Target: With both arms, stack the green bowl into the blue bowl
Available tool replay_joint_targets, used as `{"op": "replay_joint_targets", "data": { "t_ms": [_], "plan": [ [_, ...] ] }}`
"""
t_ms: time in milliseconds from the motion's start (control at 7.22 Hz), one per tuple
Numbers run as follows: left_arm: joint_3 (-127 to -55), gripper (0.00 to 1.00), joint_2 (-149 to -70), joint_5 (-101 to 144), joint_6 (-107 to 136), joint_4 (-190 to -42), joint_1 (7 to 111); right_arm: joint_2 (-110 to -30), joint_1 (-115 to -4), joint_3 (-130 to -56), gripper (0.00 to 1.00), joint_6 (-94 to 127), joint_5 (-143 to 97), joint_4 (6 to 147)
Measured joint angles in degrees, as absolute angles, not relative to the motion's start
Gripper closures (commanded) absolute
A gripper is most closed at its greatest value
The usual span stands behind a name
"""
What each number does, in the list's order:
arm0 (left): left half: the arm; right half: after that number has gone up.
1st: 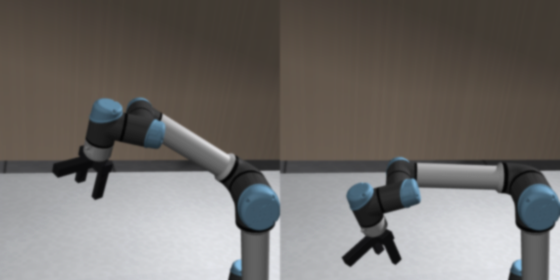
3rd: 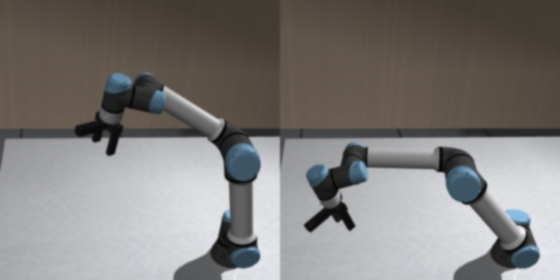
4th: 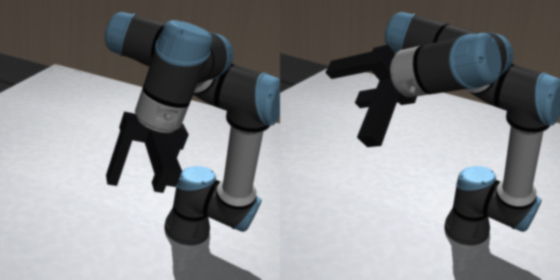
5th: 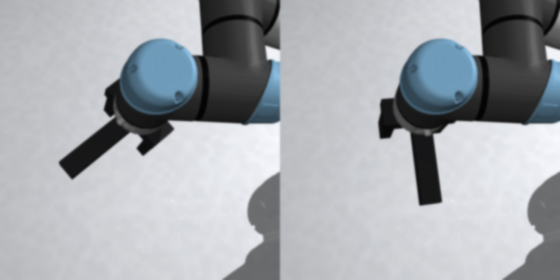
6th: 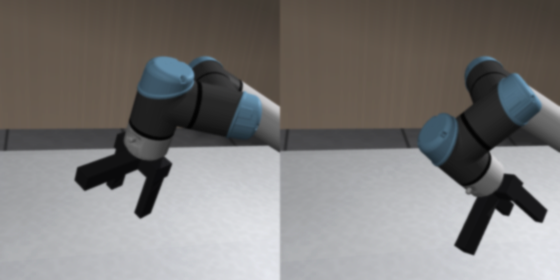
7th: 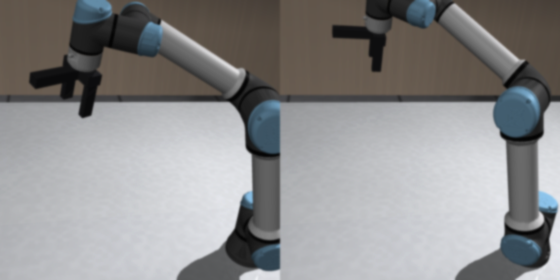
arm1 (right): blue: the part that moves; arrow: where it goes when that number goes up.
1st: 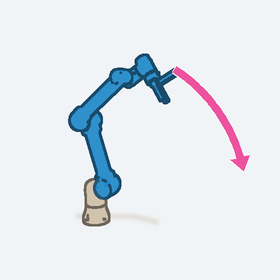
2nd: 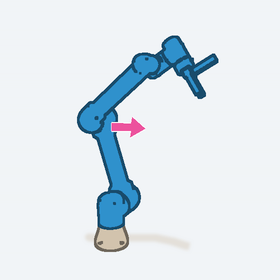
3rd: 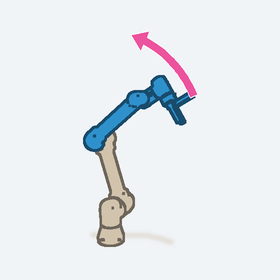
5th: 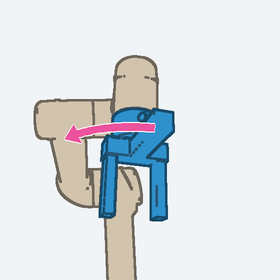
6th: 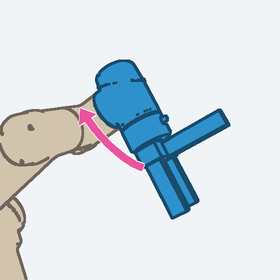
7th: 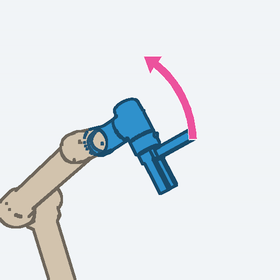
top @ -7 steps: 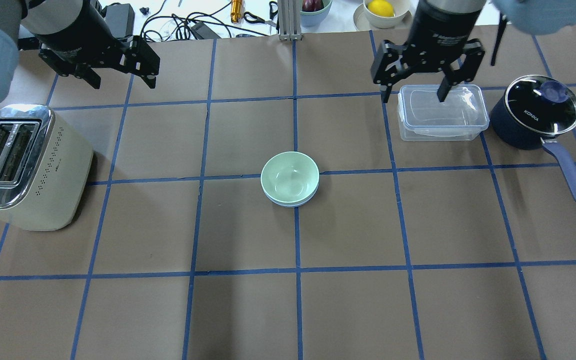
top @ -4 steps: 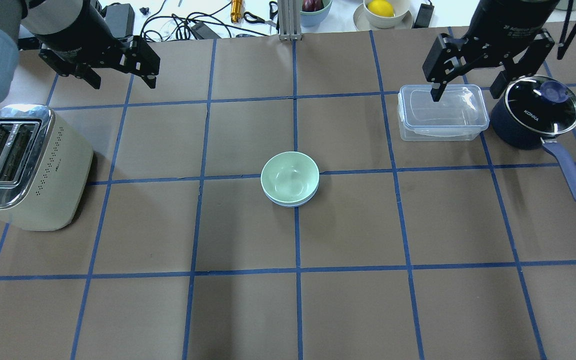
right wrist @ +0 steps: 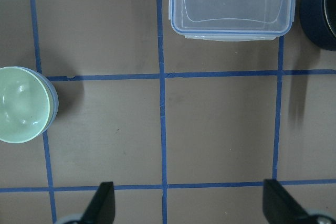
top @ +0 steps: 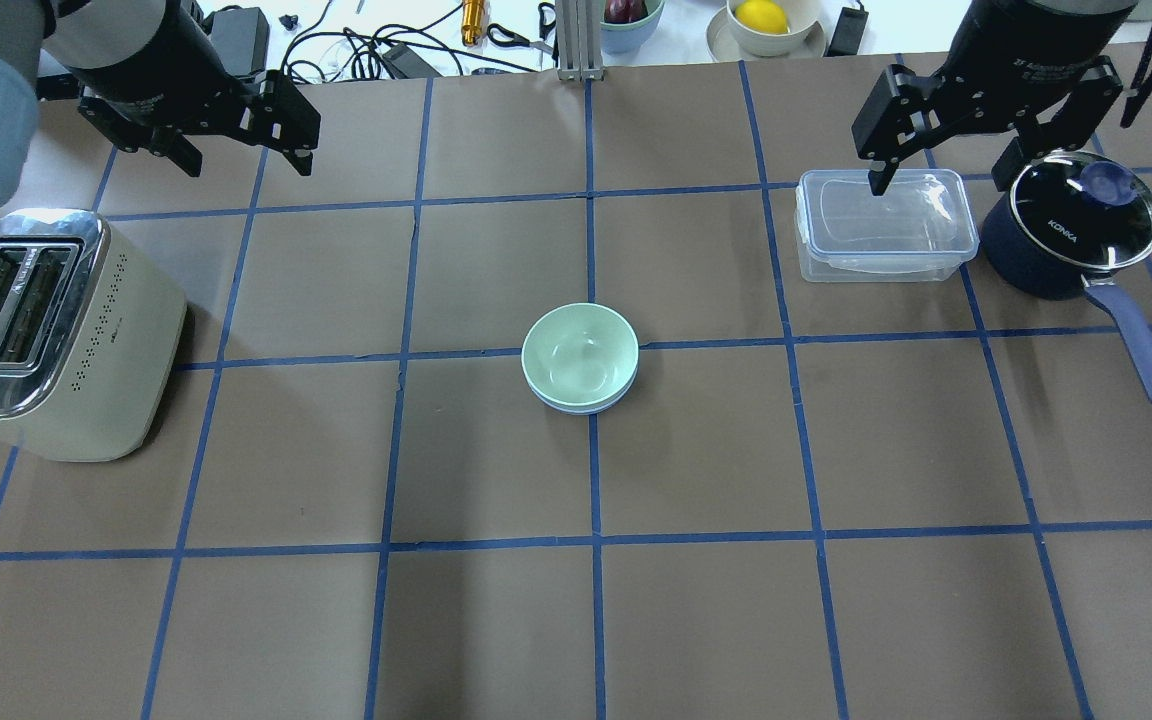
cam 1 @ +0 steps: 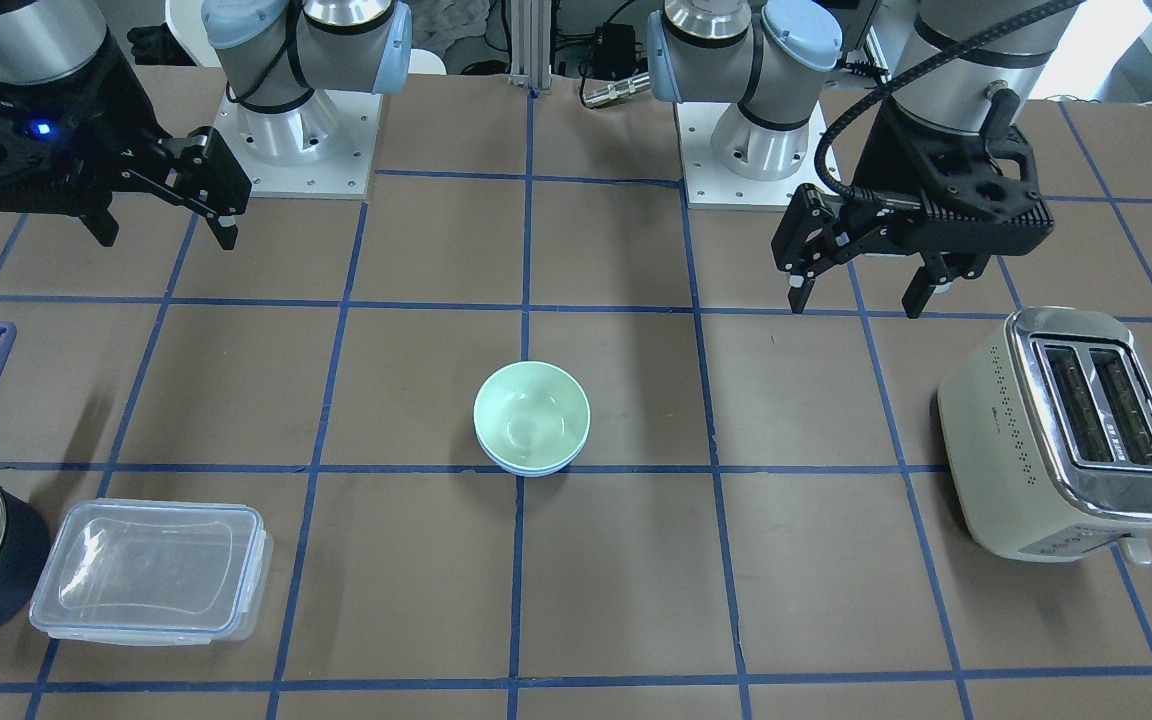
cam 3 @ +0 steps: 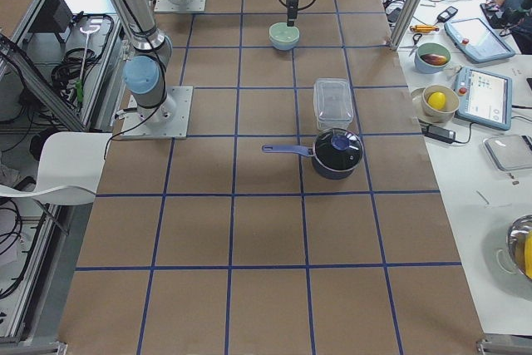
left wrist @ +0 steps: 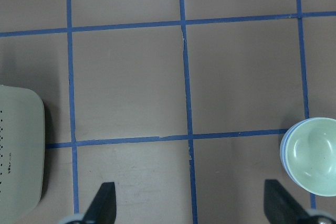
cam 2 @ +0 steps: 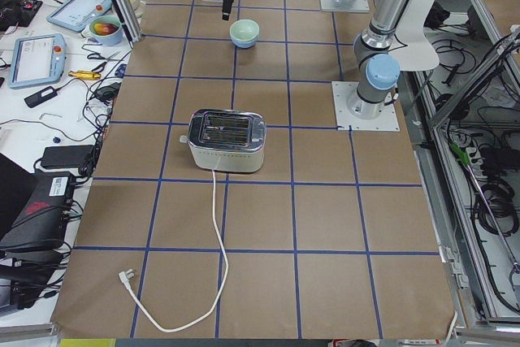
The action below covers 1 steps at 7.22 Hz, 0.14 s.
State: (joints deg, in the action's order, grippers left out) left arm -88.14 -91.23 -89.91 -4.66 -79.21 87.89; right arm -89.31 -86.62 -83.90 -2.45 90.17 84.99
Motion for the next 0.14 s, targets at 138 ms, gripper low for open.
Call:
{"op": "replay_joint_targets", "data": {
  "t_ms": [138],
  "plan": [
    [-88.1, 0.00, -91.2, -89.9, -4.7, -79.2, 87.9, -89.3, -86.6, -83.9, 0.00, -2.4, 90.2, 85.0]
  ]
}}
